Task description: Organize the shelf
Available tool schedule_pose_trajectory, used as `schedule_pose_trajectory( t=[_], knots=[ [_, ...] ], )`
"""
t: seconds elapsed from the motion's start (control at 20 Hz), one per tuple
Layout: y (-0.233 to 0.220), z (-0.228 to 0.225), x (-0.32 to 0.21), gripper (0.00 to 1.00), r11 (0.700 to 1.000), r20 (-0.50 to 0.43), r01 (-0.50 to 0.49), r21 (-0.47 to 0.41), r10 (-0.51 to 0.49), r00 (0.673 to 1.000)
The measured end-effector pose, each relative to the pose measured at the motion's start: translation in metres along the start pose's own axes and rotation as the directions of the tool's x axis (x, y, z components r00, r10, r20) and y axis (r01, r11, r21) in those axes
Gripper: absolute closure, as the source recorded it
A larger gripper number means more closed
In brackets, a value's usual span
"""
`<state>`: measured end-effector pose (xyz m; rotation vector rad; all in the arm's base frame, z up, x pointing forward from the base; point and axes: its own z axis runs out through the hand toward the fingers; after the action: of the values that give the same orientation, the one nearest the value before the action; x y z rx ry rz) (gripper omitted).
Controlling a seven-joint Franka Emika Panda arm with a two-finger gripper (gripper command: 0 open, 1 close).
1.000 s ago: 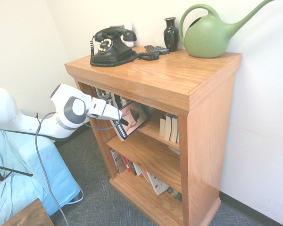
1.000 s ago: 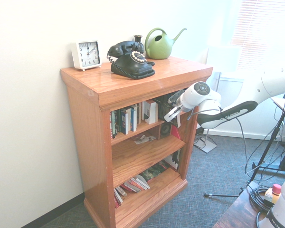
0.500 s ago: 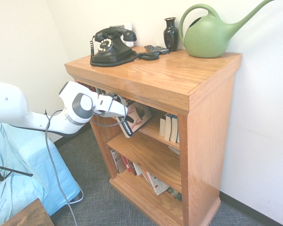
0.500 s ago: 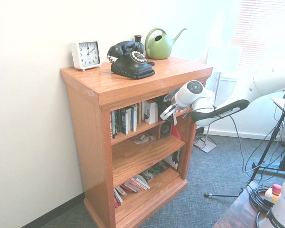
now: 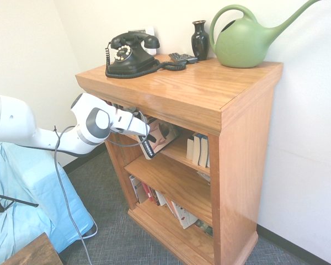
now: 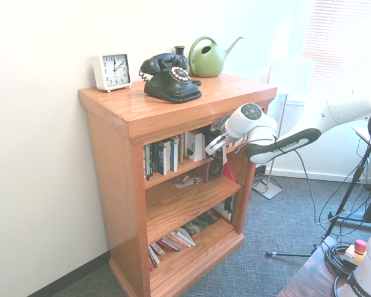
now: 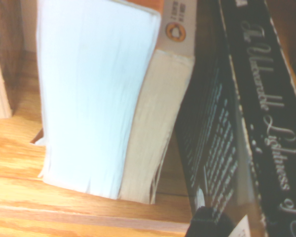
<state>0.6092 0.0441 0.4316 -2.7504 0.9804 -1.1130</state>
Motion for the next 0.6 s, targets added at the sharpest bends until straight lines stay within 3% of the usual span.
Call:
schedule_pose_trajectory(
  t=[0.35,0.4,0.6],
  knots=[
    [-0.002,-0.0005,0.0002,1.0,1.0,0.012,-0.018,0.004,0.018,1.0],
    [-0.002,-0.0004,0.0002,0.0,1.0,0.012,-0.018,0.003,0.018,1.0],
    [-0.002,-0.0004,0.0002,0.0,1.0,0.012,-0.015,0.0,0.015,1.0]
  ],
)
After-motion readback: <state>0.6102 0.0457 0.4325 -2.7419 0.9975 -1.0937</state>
